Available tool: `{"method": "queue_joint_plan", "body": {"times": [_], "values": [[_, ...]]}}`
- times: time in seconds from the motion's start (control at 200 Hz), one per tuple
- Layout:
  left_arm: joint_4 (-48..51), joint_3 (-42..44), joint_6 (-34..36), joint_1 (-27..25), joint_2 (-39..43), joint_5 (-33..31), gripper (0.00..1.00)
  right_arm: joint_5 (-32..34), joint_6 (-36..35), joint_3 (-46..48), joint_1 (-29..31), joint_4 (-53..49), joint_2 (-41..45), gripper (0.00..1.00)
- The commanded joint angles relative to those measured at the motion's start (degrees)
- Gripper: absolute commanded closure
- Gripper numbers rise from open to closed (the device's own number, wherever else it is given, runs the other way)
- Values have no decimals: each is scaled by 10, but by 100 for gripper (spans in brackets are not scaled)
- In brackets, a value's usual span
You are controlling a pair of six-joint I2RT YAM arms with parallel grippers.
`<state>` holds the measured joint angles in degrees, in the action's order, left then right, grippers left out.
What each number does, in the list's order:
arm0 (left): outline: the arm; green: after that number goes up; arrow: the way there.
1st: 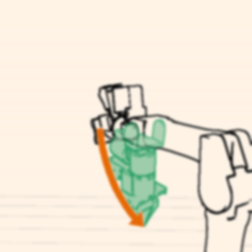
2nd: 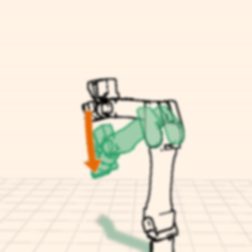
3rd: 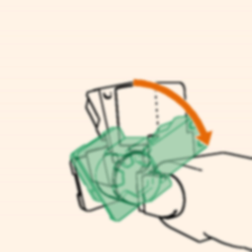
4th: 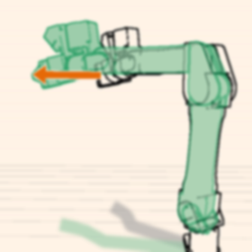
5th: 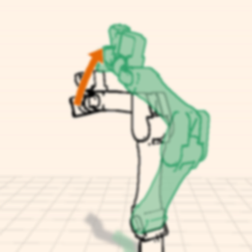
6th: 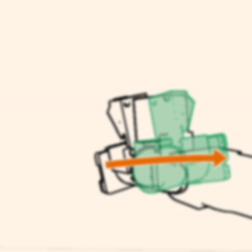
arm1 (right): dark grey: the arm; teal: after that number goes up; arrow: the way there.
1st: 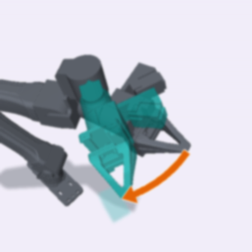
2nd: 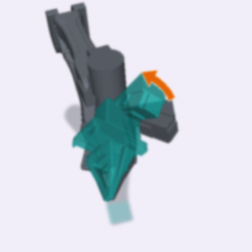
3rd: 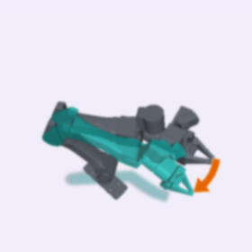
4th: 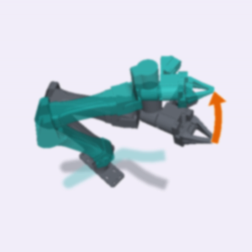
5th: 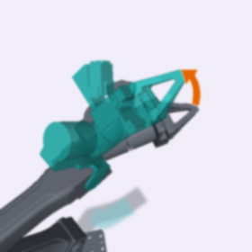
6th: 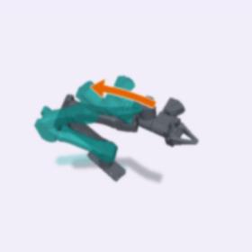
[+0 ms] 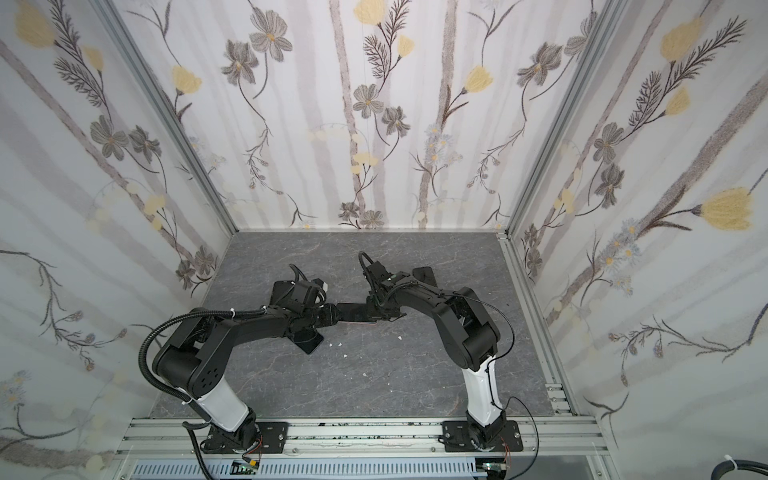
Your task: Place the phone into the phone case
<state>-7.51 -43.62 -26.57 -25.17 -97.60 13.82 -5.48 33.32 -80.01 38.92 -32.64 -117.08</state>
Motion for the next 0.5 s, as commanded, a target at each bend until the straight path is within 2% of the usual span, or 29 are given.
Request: {"method": "queue_joint_plan", "body": {"times": [0.0,0.245,0.495], "values": [[65,2,-2,0,-8,-10,58,27,-6,32,7,-57,-38,91],[60,7,-8,2,-12,-6,58,32,-5,45,8,-53,-34,90],[65,-14,0,9,-4,-11,58,34,-13,-23,7,-79,-10,87]]}}
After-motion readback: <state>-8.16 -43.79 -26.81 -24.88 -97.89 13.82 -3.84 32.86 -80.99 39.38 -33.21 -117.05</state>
